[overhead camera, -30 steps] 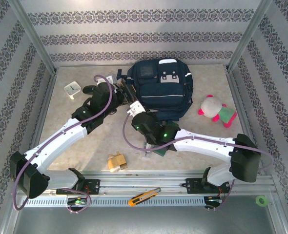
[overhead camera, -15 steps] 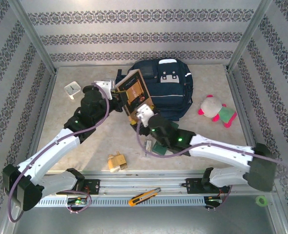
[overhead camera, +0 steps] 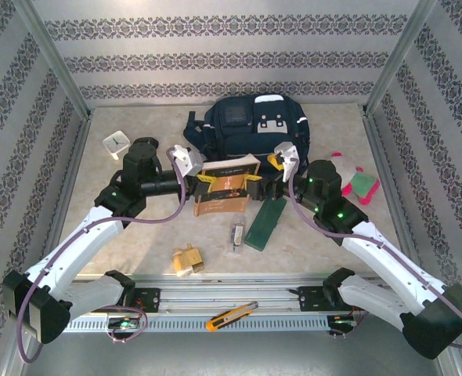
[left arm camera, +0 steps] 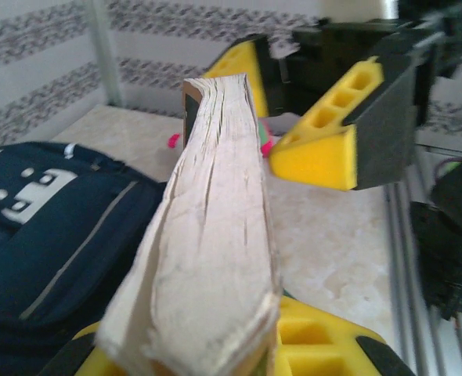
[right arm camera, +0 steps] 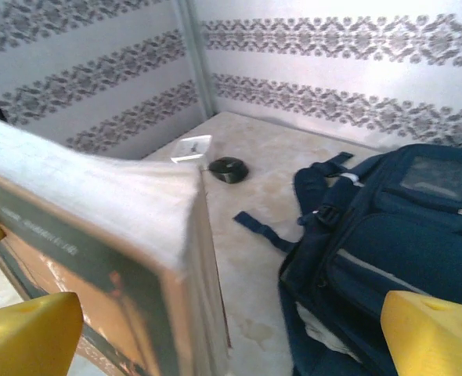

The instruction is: Pack the student bag

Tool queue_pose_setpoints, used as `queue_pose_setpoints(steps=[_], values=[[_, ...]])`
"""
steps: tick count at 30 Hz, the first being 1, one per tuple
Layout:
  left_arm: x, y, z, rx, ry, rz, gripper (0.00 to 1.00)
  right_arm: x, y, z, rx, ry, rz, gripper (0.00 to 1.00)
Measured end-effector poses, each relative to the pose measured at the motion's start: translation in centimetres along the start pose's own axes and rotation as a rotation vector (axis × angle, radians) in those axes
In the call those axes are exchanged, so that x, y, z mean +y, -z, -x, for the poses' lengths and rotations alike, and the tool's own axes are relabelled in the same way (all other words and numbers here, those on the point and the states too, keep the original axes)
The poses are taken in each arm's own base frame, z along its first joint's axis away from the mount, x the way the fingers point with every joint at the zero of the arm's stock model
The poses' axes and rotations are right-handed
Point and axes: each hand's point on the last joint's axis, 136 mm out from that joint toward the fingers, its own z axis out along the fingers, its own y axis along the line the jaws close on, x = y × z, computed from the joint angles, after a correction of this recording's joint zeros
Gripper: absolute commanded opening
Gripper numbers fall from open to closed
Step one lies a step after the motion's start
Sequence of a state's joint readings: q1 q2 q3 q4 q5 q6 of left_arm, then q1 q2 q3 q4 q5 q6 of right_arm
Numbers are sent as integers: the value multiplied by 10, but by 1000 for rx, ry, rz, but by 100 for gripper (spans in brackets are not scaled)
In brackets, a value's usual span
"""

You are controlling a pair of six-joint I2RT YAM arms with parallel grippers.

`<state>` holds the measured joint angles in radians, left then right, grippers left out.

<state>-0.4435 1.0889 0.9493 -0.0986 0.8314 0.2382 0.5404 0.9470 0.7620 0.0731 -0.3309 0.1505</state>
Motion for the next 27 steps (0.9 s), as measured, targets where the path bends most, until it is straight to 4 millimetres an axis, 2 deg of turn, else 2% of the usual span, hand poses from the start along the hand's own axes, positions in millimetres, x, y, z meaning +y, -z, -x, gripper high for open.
queue_pose_setpoints(steps=[9,13,17,20,24,25,27], values=[[-28,6,29,-83,-63,-165,0,39,7,-10,-20,33,299,98],[-30,7,33,-99,-79,-174,0,53,15,-17,-11,36,414,98],[-26,8,41,-132,-98,-161,0,66,24,-31,7,26,499,93],[-21,7,47,-155,-102,-151,0,72,29,-34,9,13,537,76],[-18,5,49,-172,-107,-144,1,70,31,-34,-3,0,531,47],[-17,5,48,-174,-105,-141,2,67,31,-34,-9,-5,515,35],[-15,4,47,-174,-102,-128,12,60,30,-31,-23,-3,480,1]])
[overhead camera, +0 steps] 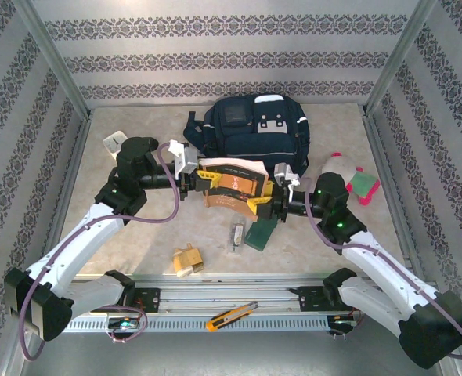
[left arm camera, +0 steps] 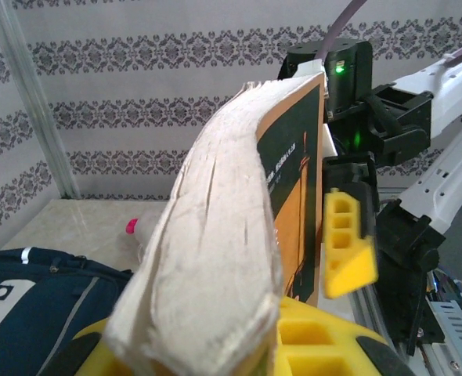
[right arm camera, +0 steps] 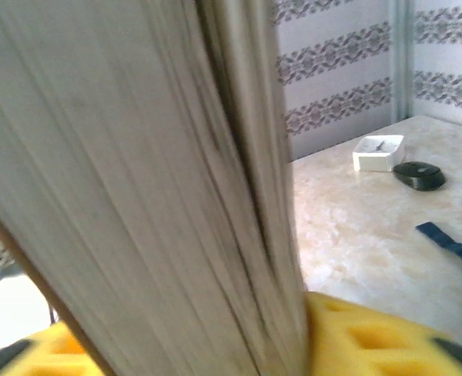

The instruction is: Pack the student bag

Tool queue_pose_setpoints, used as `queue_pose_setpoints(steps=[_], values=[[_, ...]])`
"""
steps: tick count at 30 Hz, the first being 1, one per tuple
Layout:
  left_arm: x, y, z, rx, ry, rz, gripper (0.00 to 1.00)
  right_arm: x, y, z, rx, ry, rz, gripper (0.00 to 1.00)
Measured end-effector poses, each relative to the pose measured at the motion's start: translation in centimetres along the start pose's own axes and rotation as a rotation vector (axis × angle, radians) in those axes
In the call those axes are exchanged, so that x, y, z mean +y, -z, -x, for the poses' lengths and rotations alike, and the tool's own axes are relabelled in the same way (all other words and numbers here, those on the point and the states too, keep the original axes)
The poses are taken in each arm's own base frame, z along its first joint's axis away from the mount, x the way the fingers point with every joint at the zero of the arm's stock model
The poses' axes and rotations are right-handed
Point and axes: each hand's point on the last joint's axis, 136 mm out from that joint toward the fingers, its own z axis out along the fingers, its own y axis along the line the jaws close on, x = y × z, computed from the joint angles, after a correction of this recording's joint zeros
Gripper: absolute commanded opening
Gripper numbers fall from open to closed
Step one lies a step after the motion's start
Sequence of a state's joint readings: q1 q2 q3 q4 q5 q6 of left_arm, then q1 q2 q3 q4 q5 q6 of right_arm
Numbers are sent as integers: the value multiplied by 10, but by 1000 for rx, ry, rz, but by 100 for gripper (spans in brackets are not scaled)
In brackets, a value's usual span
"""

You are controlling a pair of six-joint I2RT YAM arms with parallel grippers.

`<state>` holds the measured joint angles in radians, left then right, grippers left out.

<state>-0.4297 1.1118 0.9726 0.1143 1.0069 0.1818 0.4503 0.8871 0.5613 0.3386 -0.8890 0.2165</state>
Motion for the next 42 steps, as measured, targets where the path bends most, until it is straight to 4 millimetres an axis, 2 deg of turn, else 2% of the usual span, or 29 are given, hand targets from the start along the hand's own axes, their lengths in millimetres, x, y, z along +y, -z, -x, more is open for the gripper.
queue_pose_setpoints(steps=[2,5,8,12,16,21,25,29,34,38,42], values=[[4,0,-1,6,1,21,25,-9,2,2,-13,11,-48,0],[14,1,-6,30,-33,84,54,-19,3,0,-7,45,-108,0],[21,8,-18,100,-73,150,71,-31,7,-11,34,126,-206,0],[27,23,-33,248,-187,236,76,-43,8,-28,142,344,-349,0],[23,36,-51,405,-326,256,80,-59,8,-53,315,580,-450,0],[8,32,-75,526,-413,183,87,-78,9,-84,533,766,-490,0],[-2,20,-98,593,-420,105,93,-82,7,-87,586,834,-481,0],[-1,14,-108,612,-399,95,94,-81,3,-76,568,859,-483,0],[11,6,-118,610,-351,152,93,-79,0,-70,541,867,-479,0],[18,-2,-132,627,-284,164,73,-77,-2,-69,529,860,-468,0],[20,-6,-137,624,-253,170,53,-75,-3,-65,512,839,-468,0]])
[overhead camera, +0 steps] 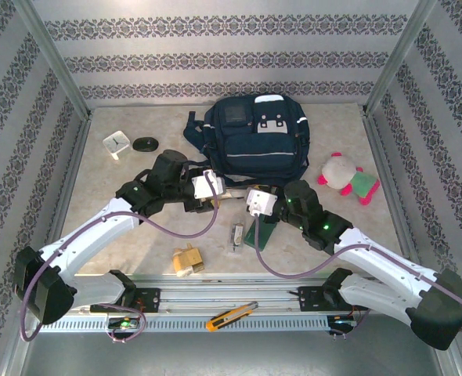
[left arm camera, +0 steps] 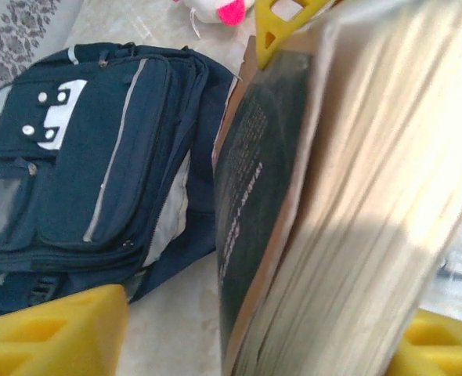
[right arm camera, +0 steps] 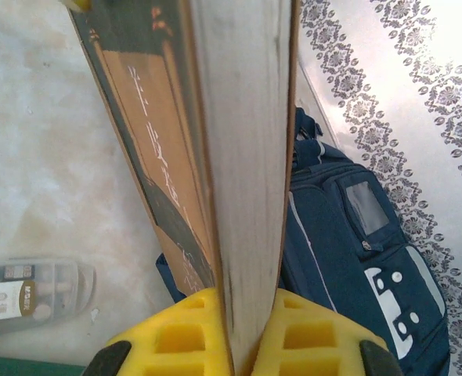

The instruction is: Pack the student bag

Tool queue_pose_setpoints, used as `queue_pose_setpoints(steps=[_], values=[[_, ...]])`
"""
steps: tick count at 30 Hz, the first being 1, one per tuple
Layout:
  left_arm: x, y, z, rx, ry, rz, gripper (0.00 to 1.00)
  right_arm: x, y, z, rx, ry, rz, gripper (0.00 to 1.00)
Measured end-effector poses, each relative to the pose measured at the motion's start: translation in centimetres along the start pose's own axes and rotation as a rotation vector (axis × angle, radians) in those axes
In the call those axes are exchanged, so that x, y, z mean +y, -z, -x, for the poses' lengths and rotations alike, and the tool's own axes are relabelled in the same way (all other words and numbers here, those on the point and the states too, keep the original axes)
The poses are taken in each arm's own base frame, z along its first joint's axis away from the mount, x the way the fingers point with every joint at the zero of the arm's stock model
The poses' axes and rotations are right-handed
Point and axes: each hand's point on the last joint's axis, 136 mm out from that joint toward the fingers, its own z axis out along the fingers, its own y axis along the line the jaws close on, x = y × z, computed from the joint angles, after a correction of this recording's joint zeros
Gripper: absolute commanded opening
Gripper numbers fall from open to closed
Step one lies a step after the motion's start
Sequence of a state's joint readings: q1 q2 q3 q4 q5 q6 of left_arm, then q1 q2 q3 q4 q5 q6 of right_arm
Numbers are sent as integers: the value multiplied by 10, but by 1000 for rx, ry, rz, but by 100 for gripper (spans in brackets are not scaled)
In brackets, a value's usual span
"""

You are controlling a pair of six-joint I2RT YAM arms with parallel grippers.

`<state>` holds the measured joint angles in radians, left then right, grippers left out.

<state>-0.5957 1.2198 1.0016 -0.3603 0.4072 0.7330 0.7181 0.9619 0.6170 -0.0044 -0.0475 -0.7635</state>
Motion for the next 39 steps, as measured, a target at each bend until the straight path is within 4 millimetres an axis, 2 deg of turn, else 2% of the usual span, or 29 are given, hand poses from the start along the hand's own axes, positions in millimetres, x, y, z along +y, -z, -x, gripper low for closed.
queue_pose_setpoints(steps=[1,2,3,4,5,7,11,14,17,19,22,24,28,31,35,39], values=[[0,0,0,-4,5,1,46,-1,0,2,-4,-7,0,0],[0,-1,0,-6,12,1,35,-2,1,3,-10,-18,-2,1],[-1,-1,0,-8,10,3,22,-3,1,4,-17,-32,-4,7],[-1,-1,0,-14,13,5,13,-5,2,4,-22,-52,-7,21],[-1,0,0,-27,15,9,8,-8,4,4,-29,-81,-10,45],[-4,2,-1,-52,28,1,1,-18,9,5,-50,-146,-32,65],[-1,8,-14,-109,125,-16,0,-65,38,3,-131,-340,-157,85],[12,14,-16,-194,228,-10,0,-96,66,-3,-215,-476,-247,90],[24,25,-1,-310,284,-8,0,-110,84,-24,-296,-642,-291,94],[30,34,14,-383,292,-10,0,-108,85,-39,-327,-750,-283,95],[36,49,37,-489,291,-18,0,-91,77,-43,-372,-872,-185,96],[39,57,49,-536,292,-34,0,-86,76,-36,-418,-913,-127,97],[40,70,70,-621,290,-82,0,-91,79,-18,-512,-948,-62,97],[39,75,81,-676,286,-124,0,-92,73,-10,-533,-989,8,97],[34,76,87,-709,294,-197,0,-90,70,13,-573,-977,120,95],[30,76,89,-714,298,-241,0,-84,75,41,-625,-920,236,91]])
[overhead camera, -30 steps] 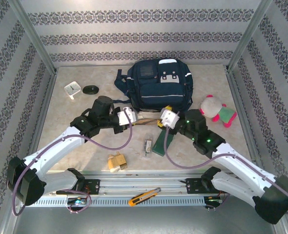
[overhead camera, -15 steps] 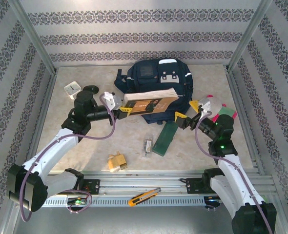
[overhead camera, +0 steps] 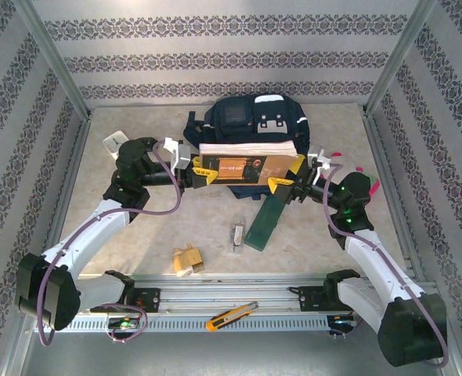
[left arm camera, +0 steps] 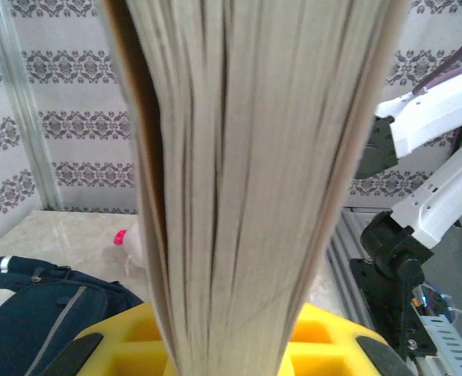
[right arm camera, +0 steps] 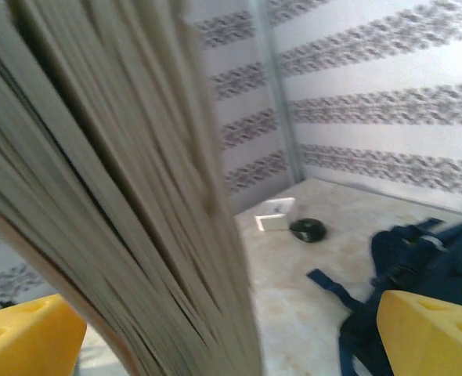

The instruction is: Pack the student bag

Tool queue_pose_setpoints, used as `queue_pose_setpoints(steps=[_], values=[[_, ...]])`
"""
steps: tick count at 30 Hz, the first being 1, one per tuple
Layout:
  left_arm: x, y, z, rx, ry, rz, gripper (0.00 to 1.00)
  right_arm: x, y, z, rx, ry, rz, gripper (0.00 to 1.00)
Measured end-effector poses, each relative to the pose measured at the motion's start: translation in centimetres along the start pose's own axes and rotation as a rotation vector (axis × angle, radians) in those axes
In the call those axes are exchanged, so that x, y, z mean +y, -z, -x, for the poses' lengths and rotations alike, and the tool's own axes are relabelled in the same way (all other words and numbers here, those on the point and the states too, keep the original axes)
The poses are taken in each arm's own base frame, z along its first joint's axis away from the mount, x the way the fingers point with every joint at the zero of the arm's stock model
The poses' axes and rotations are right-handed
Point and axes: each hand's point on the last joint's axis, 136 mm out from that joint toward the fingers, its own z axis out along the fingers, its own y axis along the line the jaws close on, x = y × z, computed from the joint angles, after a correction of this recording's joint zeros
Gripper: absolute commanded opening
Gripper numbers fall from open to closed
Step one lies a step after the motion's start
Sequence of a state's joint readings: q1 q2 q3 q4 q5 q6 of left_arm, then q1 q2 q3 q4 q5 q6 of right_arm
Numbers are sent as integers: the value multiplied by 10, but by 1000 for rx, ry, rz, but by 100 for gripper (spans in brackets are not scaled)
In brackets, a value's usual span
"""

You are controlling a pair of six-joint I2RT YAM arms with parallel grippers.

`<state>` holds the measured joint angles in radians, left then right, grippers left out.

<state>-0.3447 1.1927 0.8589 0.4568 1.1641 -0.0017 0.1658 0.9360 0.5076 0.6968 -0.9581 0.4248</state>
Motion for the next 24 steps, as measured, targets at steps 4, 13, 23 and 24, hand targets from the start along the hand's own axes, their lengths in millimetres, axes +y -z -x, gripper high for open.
queue_pose_setpoints(steps=[4,13,23,24], values=[[-1,-1,0,1,1,-10,2,26,-6,4,26,15,133,70],[2,-1,-5,38,-22,3,7,37,-5,4,42,2,189,26],[16,1,-14,101,-40,85,50,36,-4,3,49,-31,189,0],[22,2,-16,110,-40,119,62,33,-3,4,48,-48,177,0]])
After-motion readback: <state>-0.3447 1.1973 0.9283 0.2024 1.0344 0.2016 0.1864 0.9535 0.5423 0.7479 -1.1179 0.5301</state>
